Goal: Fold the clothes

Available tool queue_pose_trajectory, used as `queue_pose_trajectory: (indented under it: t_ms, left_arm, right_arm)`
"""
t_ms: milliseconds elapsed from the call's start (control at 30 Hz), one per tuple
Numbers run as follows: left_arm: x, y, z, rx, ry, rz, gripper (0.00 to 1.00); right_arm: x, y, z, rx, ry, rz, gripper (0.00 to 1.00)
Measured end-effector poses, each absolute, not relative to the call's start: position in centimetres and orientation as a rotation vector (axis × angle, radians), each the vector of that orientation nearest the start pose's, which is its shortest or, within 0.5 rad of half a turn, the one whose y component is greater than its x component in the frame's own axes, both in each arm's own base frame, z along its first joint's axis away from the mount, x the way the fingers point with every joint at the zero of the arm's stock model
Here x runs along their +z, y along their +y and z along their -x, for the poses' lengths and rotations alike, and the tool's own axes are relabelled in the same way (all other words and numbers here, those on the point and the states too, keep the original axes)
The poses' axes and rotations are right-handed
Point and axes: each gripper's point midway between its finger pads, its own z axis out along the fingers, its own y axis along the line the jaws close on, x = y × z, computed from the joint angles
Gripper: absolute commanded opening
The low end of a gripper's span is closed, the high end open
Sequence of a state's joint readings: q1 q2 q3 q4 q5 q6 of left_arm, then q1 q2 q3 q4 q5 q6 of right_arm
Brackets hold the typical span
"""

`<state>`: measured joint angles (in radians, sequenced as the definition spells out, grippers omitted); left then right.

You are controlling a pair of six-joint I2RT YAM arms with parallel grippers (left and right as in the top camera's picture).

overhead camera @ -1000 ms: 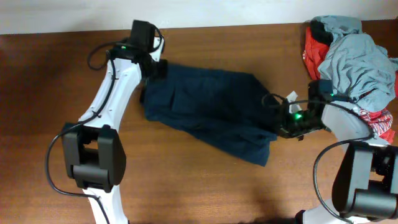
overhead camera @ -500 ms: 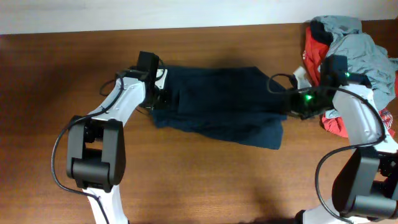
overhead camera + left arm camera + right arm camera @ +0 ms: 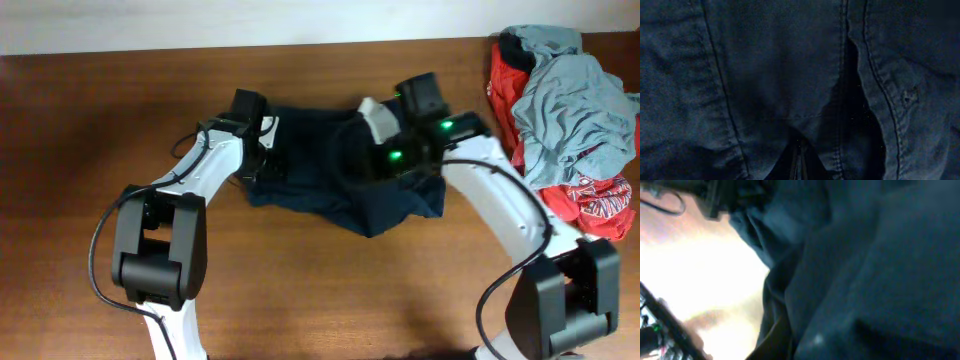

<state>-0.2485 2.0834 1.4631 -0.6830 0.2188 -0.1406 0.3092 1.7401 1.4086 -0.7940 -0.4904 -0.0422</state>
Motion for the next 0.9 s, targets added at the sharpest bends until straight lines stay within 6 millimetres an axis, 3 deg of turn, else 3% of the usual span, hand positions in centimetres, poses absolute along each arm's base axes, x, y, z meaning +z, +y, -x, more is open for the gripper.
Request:
queue_pose_trajectory:
  t_ms: [200,333,433,600,900]
  left_arm:
    - [1.7,-14.7,-42.5,-0.391,2.890,-0.200,0.06]
    - [1.7,-14.7,-42.4,-0.391,2.891,-0.200,0.05]
    - [1.7,-14.7,-42.4,-0.392,2.891,-0.197,0.04]
    - [1.7,-14.7,-42.4,-0.393,2.892,-0.190,0.01]
    - [1.7,-14.7,-42.4,-0.391,2.893,-0.189,0.01]
  right_arm:
    - [15.4,24.1,-36.4,0.754,2.540,0.687,0.04]
    - [15.4,24.4,-36.4,0.760,2.545,0.664,0.04]
    - [15.1,23.3,-36.5,0.757,2.591,0.594,0.04]
    - [13.5,17.5,-36.6,0.661,2.781,0.283,0.04]
    - [11.1,3.7,-34.8,0.243,3.006,-0.244,0.04]
